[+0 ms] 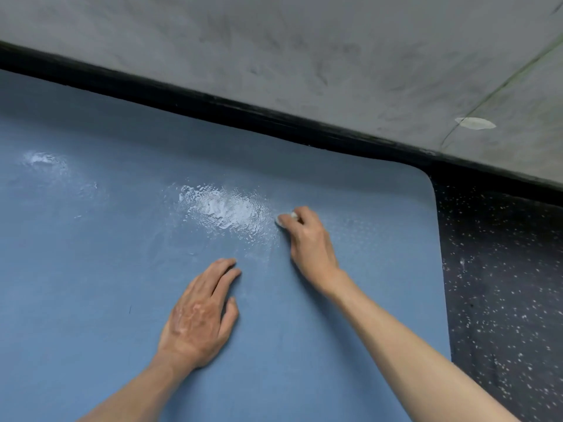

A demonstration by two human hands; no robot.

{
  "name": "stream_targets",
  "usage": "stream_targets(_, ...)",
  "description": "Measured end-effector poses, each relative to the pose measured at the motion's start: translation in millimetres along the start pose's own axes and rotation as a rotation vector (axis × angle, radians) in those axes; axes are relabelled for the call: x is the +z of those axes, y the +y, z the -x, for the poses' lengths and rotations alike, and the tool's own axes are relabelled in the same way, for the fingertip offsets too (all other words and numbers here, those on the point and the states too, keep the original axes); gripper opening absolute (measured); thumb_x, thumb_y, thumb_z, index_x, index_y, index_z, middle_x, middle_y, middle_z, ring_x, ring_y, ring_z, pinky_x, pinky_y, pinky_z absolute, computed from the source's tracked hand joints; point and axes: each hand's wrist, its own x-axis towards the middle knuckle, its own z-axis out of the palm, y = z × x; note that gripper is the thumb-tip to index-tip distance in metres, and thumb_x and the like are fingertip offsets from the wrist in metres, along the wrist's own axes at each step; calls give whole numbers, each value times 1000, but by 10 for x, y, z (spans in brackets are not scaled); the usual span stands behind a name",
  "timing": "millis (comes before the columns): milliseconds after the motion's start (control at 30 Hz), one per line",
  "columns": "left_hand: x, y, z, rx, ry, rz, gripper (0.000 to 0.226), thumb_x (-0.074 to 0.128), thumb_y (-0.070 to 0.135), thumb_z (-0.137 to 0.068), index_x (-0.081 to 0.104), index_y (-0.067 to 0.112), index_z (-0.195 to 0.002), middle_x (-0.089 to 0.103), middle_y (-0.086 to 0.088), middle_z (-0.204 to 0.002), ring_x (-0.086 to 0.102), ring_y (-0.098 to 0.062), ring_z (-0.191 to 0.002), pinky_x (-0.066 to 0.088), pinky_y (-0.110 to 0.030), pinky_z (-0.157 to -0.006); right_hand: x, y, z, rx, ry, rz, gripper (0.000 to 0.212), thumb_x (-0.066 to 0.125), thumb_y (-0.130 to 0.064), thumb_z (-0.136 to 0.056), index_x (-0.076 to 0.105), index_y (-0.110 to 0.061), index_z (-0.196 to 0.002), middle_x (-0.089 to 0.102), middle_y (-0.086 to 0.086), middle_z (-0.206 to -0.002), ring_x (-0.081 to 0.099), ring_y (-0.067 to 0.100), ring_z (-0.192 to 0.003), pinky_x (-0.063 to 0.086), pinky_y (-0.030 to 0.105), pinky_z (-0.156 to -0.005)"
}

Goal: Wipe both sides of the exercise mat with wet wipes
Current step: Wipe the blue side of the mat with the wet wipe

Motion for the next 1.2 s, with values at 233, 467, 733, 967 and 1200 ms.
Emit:
stream_targets(233, 7, 1, -3, -3, -10, 5, 46, 42, 28, -88, 55, 10, -129, 51, -4, -141, 45, -20, -130, 30, -30, -110, -98, -219, 817, -375, -370, -12, 4, 44, -33, -100, 48, -31, -99, 45, -12, -95, 44, 9, -89, 41, 31, -78)
stream_targets(467, 11, -12, 6, 10, -20, 24, 46, 42, 30, -88, 52, 16, -131, 48, 1, -142, 43, -16, -132, 23, -25, -111, -31, 211, -834, -77, -52, 58, 24, 59, 9, -84, 68, -5, -102, 45, 5, -85, 41, 21, -77, 33, 26, -66)
stream_targets(733, 57, -40, -23, 48, 50, 48, 45, 41, 30, -88, 51, 15, -129, 52, -2, -138, 46, -18, -128, 23, -23, -111, -20, 163, -591, -209, -121, -25, 27, 61, 13, -79, 68, -6, -96, 52, 11, -84, 49, 28, -75, 44, 33, -60)
stream_targets(967, 17, -16, 1, 22, 20, 25, 46, 41, 30, -88, 55, 13, -129, 51, -1, -140, 45, -17, -130, 23, -24, -111, 95, 141, -964, -68, 42, -7, 23, 60, 13, -79, 71, -1, -93, 56, 12, -82, 56, 31, -77, 45, 28, -66)
stream_targets(1200, -10, 6, 22, 1, -26, -7, 46, 41, 27, -89, 55, 9, -129, 50, -3, -141, 42, -19, -132, 18, -24, -115, -10, 271, -1068, -69, -90, 23, 21, 53, 1, -89, 70, -4, -100, 51, 2, -90, 47, 19, -83, 31, 24, -71)
